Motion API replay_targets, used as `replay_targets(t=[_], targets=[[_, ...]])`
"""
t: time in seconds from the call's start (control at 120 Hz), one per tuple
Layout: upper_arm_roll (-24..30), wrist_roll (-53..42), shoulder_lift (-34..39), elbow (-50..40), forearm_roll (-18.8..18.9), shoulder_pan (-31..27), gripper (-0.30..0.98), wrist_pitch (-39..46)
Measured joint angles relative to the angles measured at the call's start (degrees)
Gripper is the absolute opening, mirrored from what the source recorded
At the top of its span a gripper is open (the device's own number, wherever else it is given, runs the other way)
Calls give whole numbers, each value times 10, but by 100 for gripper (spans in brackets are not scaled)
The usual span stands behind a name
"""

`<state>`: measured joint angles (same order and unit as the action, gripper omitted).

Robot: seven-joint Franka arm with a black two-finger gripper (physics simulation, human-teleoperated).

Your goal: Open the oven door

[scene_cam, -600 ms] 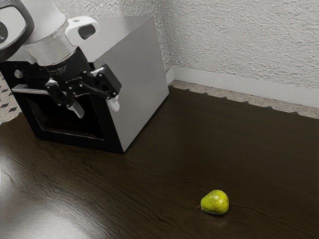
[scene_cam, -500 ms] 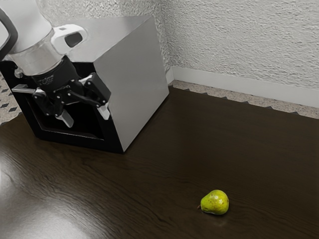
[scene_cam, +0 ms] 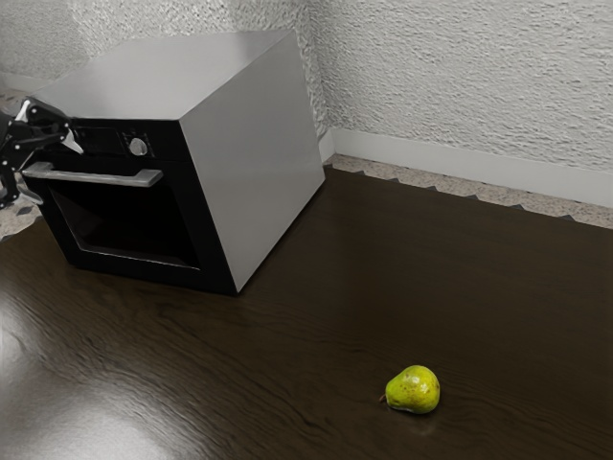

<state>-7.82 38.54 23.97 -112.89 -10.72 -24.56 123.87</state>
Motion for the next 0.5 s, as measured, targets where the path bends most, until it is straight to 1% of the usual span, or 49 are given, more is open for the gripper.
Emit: replay_targets(t=[0.108, 0.225, 0.358, 0.5], targets=[[-7, 22, 2, -17, -18, -39, 68, 37], [-8, 41, -33, -16, -37, -64, 68, 69], [-8, 59, -61, -16, -49, -75, 68, 104], [-5, 73, -86, -14, -50, -76, 68, 132]])
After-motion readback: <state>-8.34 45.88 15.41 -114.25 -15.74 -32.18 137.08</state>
